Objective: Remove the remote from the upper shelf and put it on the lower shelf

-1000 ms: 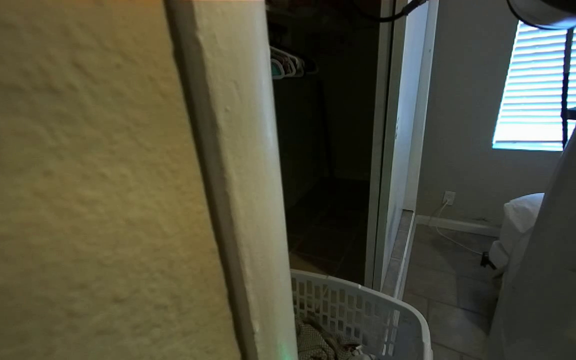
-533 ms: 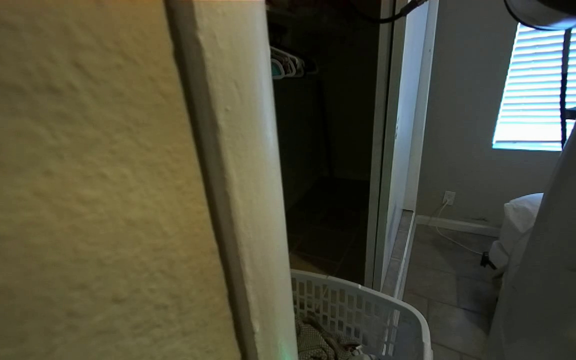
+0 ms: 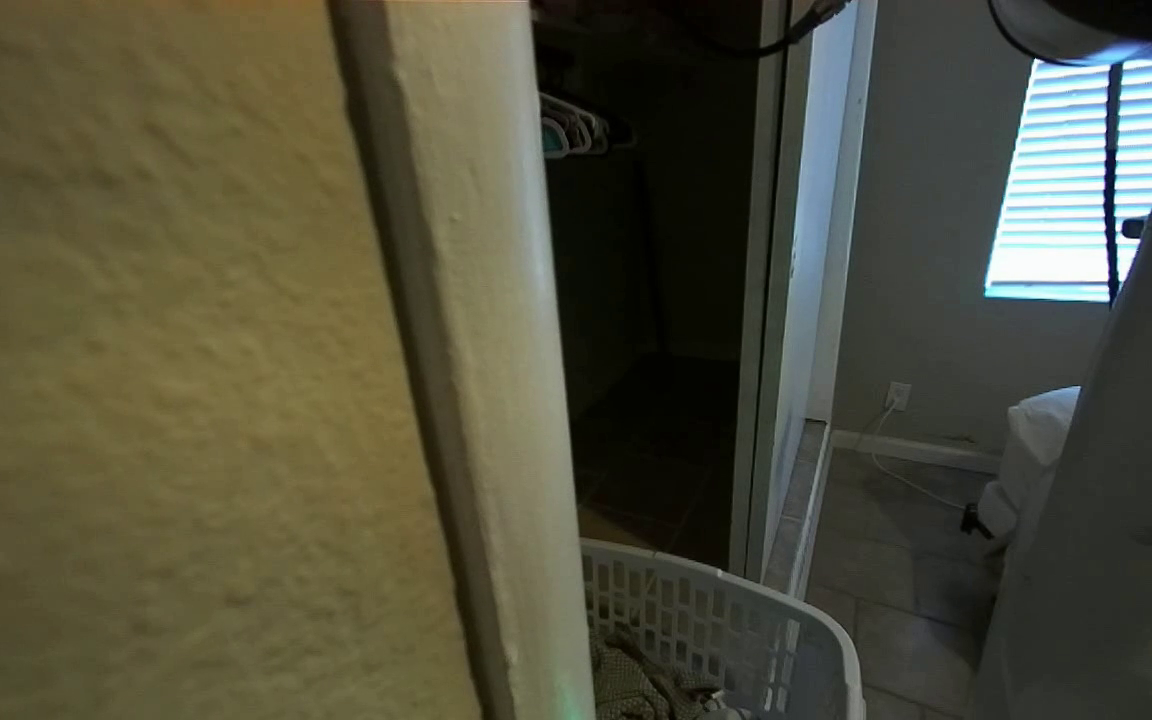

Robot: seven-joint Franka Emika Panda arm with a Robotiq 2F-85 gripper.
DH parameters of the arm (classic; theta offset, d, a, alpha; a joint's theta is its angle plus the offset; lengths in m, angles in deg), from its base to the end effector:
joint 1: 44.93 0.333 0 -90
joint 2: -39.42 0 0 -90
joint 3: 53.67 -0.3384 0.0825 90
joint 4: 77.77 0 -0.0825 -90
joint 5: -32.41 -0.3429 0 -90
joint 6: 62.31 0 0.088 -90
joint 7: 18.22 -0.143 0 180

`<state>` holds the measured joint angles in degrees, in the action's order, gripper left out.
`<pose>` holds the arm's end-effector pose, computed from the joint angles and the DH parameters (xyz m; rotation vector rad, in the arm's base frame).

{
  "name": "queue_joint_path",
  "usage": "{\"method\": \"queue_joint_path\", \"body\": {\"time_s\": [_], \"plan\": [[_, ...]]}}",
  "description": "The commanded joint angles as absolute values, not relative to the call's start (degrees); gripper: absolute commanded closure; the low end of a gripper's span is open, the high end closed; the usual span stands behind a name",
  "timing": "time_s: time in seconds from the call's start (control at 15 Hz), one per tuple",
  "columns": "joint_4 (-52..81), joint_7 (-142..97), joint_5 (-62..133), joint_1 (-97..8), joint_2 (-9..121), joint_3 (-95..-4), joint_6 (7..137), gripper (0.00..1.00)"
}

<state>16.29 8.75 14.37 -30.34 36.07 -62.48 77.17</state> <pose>0.5207 0.2378 0.7266 -2.4541 -0.9453 -1.2000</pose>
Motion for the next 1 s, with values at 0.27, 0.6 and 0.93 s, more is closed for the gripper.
{"method": "queue_joint_path", "body": {"time_s": [0.27,0.6,0.93], "plan": [[15.9,3.7,18.8,-31.0,37.9,-63.9,82.0,0.00],[16.4,1.2,21.7,-31.1,37.9,-64.2,83.3,0.35],[16.2,0.8,22.5,-31.3,38.9,-64.2,84.7,0.68]]}}
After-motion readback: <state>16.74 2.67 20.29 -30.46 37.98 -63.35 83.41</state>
